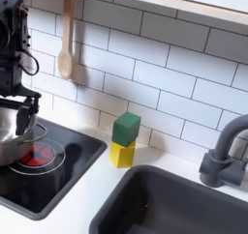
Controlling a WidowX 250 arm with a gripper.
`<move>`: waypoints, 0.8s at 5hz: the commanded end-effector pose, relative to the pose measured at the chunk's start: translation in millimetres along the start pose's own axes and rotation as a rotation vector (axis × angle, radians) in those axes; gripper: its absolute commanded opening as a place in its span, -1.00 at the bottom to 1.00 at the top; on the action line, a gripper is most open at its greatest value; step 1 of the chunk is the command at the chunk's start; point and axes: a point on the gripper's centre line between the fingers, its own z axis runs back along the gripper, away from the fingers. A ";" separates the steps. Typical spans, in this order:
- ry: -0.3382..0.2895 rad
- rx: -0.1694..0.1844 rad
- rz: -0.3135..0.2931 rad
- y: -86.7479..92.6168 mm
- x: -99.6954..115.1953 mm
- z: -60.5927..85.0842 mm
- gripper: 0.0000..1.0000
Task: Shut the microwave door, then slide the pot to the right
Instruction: 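Slide the pot to the right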
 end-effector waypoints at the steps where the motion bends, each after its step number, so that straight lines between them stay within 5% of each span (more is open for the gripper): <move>1: 0.025 0.000 0.040 13.3 0.5 -7.4 1.00; 4: 0.018 -0.010 0.029 12.7 -5.6 -3.6 1.00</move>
